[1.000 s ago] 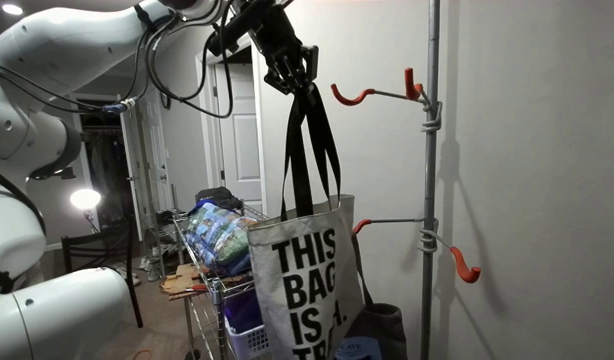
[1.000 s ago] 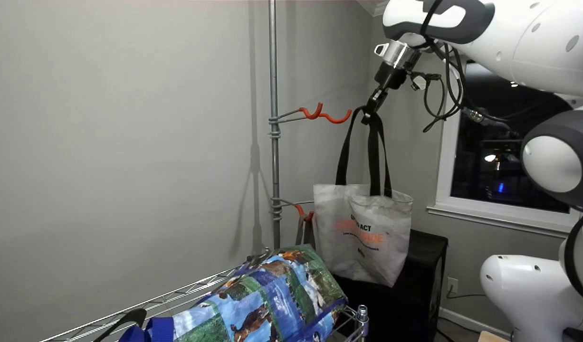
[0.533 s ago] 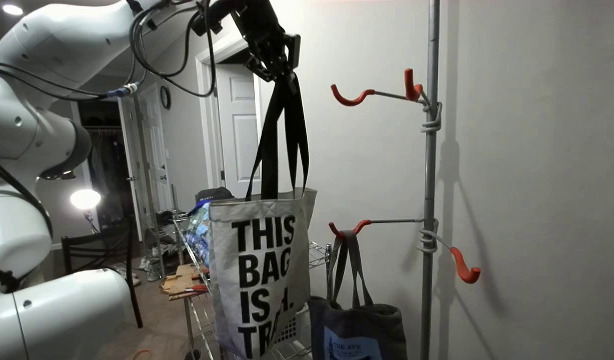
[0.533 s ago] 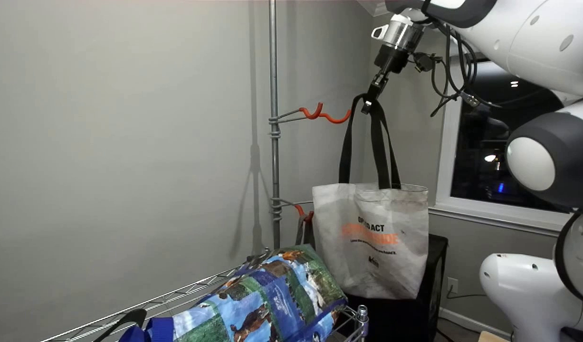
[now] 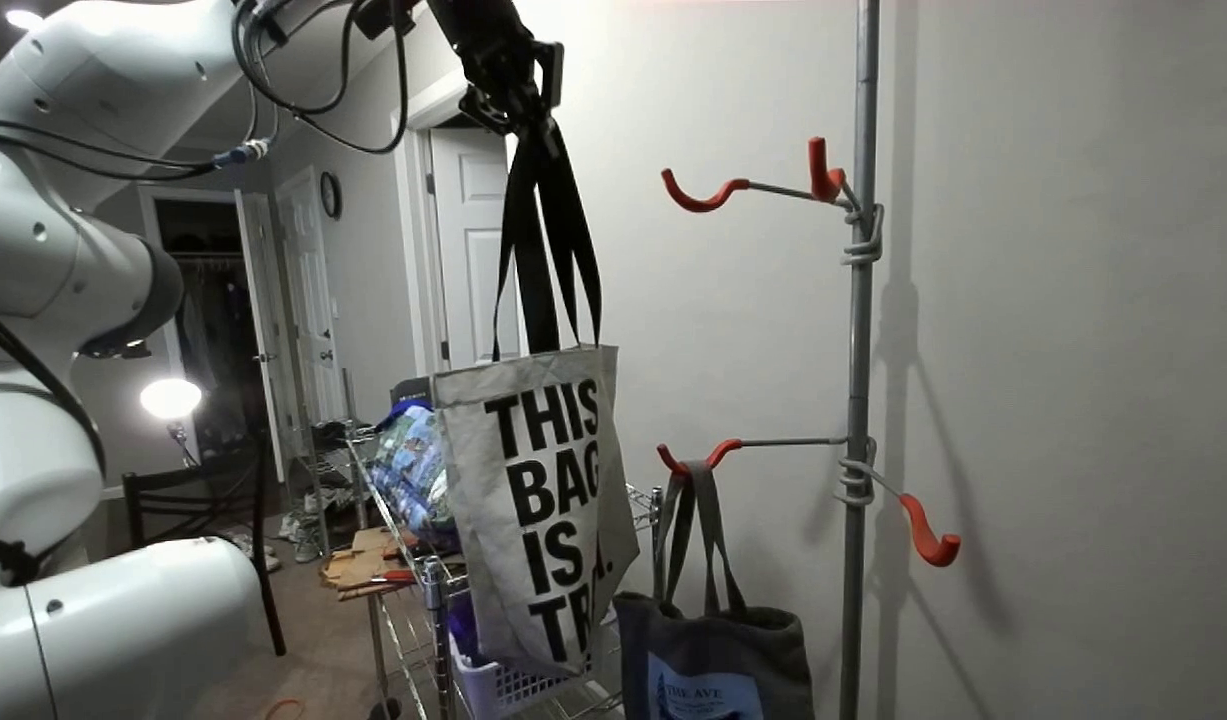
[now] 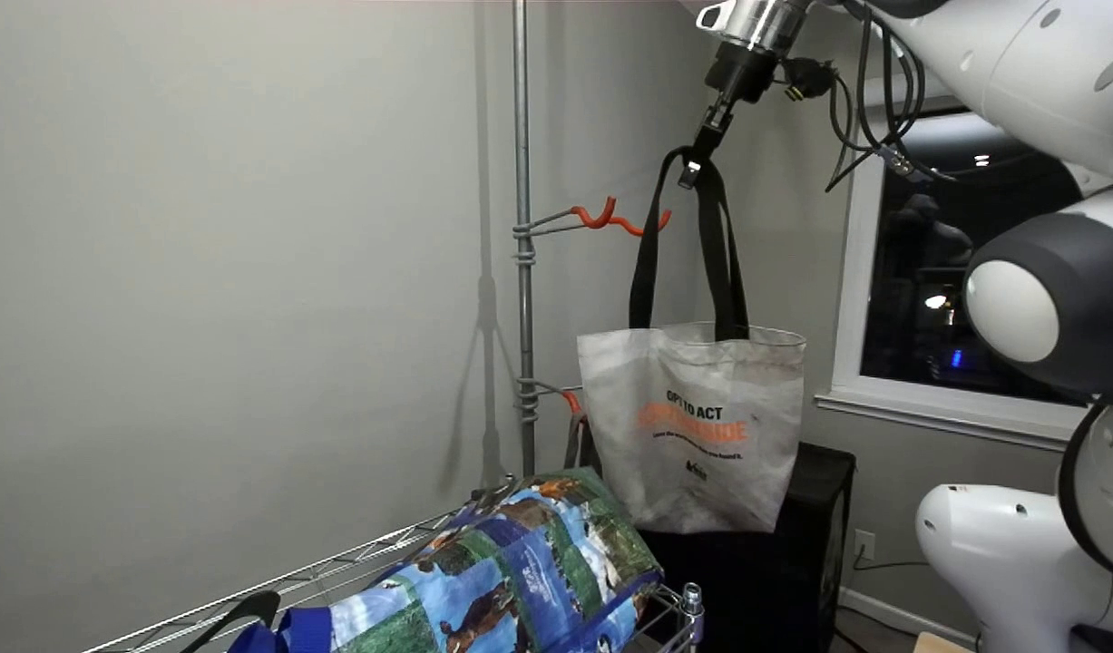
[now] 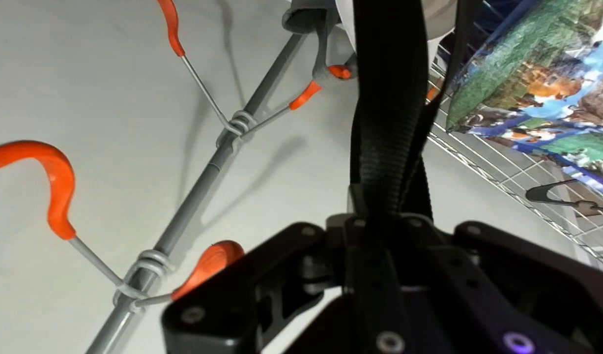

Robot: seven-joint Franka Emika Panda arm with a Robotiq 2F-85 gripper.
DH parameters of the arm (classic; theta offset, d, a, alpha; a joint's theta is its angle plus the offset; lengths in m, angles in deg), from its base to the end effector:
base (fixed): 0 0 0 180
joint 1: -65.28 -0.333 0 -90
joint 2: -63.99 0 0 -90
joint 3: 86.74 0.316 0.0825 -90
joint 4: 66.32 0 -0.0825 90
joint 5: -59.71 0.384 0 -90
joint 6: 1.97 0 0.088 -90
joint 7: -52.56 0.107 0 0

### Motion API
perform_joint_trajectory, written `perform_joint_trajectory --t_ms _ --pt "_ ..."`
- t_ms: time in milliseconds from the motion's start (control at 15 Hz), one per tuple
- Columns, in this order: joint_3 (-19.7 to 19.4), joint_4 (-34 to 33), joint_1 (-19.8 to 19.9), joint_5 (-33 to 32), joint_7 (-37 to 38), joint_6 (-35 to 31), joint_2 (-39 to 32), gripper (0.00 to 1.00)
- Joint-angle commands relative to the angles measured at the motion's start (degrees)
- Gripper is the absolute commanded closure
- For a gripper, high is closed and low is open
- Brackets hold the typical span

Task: Take the bags off of the coat rack

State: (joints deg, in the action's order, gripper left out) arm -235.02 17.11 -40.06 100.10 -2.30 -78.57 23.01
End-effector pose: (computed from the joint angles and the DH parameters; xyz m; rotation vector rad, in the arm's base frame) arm 0.3521 0.0208 0.8662 2.8038 0.7353 0.7137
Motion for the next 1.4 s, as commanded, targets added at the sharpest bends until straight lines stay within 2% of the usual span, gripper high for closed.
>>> perform_joint_trajectory --t_ms 0,267,533,667,733,1067,1333 --pt "3.2 2.2 -2.8 4.5 -0.9 -0.6 -0.6 0.97" --pt "8.6 5.3 -7.4 8.6 -1.6 -1.0 -1.2 0.97" --pt "11.1 8.8 -11.9 11.8 -1.5 -3.4 -2.0 0.97" --pt "11.8 10.4 -13.3 13.4 -0.7 -4.8 -1.9 0.97" --pt "9.7 9.3 -15.6 14.1 0.8 -2.5 -2.1 0.97" --pt "9.4 10.0 -19.3 21.0 8.7 -0.7 -2.2 0.97" --pt "12.0 11.0 -19.9 23.6 14.4 -2.2 -3.0 0.97"
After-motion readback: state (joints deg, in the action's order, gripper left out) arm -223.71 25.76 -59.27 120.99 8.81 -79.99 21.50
